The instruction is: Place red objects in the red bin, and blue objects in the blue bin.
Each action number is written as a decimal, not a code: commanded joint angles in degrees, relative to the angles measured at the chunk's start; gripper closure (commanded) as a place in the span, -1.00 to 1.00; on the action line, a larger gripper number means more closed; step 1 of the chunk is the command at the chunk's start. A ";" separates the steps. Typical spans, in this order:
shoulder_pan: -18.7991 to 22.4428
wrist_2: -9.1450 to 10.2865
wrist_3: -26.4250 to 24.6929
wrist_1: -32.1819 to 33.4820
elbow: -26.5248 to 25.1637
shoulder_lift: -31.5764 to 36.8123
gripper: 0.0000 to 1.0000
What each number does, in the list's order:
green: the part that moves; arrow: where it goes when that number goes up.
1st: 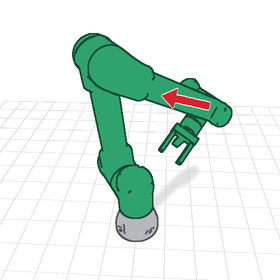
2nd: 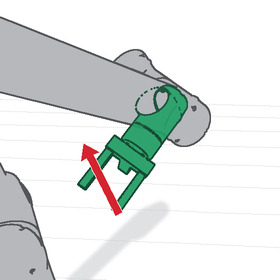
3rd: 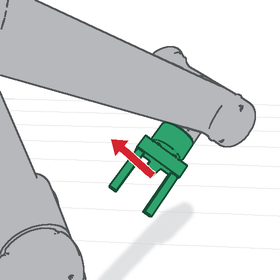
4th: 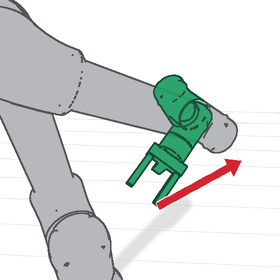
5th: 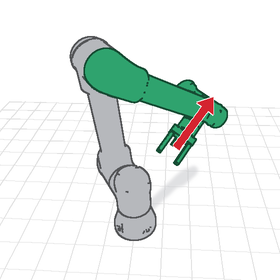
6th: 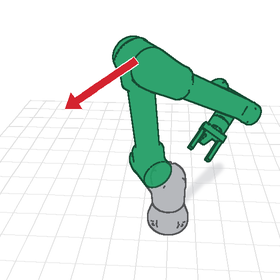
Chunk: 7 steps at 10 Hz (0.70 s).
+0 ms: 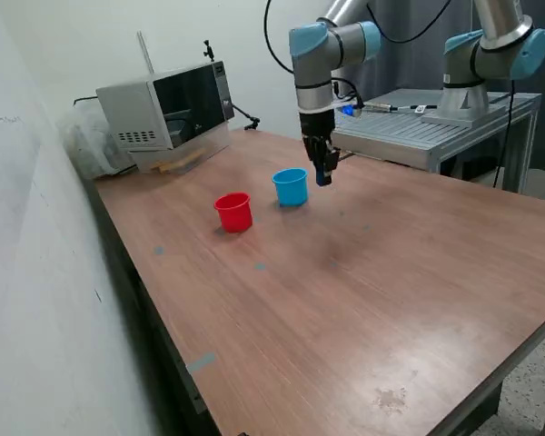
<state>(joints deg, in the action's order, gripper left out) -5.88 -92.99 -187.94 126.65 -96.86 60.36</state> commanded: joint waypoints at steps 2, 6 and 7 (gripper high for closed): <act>-6.32 -1.49 1.88 -0.43 -0.52 4.50 1.00; -9.58 -1.49 2.85 -2.27 -0.87 4.41 1.00; -9.67 -1.49 2.85 -2.37 -0.96 4.41 1.00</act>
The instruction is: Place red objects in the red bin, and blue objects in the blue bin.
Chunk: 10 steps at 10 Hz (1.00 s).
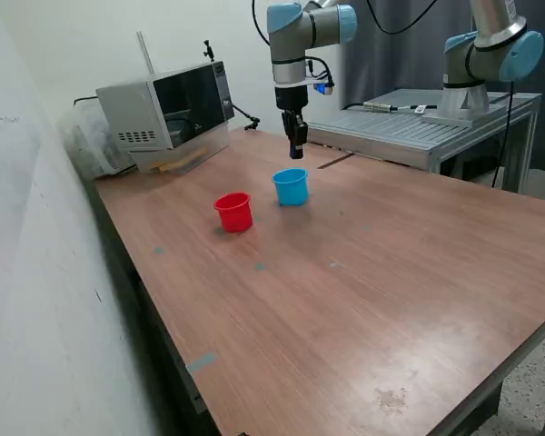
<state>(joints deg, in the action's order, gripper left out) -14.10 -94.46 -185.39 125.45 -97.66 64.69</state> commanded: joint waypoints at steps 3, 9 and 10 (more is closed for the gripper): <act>-1.28 -0.03 0.29 -0.99 -1.83 -0.53 1.00; -2.33 0.06 0.29 -0.73 -1.22 -1.49 1.00; -2.42 0.06 0.29 -0.73 -1.22 -1.58 -1.00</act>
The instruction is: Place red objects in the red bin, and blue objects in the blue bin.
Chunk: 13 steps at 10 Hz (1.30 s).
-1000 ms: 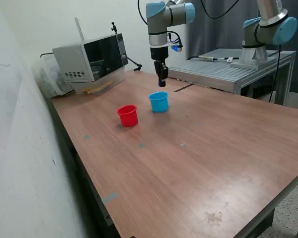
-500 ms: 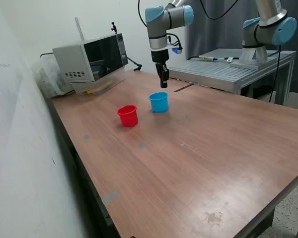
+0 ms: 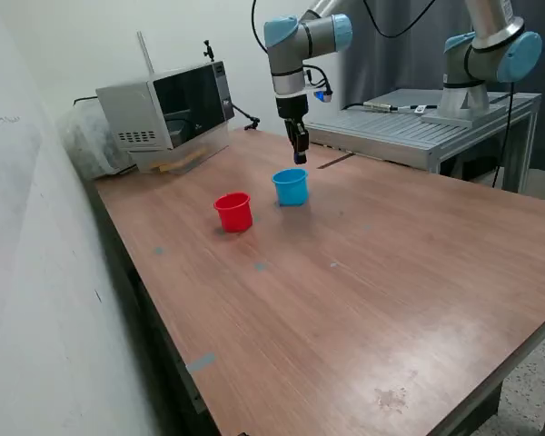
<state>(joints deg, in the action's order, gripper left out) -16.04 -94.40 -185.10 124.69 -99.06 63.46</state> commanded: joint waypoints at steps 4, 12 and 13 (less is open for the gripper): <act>-0.74 0.18 0.00 0.12 -0.08 -0.79 -1.00; 7.15 0.09 0.00 -16.71 -3.07 25.71 -1.00; 8.04 0.01 0.00 -22.41 -3.25 29.49 -1.00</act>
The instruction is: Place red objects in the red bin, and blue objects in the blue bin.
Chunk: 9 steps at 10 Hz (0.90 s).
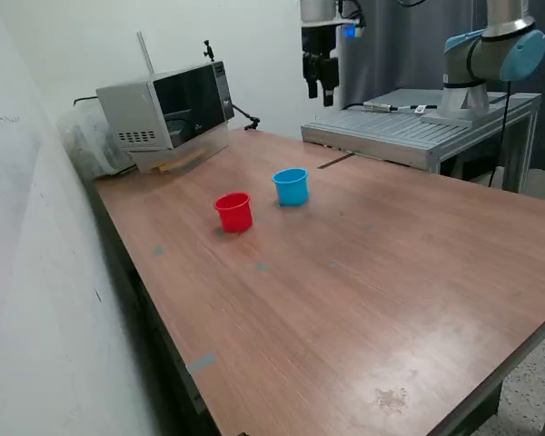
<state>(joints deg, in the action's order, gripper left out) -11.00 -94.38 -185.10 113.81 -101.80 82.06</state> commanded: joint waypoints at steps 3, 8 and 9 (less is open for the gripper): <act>7.74 -0.01 -0.09 -42.49 1.85 19.26 -1.00; 7.84 -0.01 -0.18 -55.72 1.16 20.42 -1.00; 7.40 -0.02 -0.18 -55.72 1.16 20.42 -1.00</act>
<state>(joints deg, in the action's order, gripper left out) -3.42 -94.35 -185.25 61.37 -100.59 101.94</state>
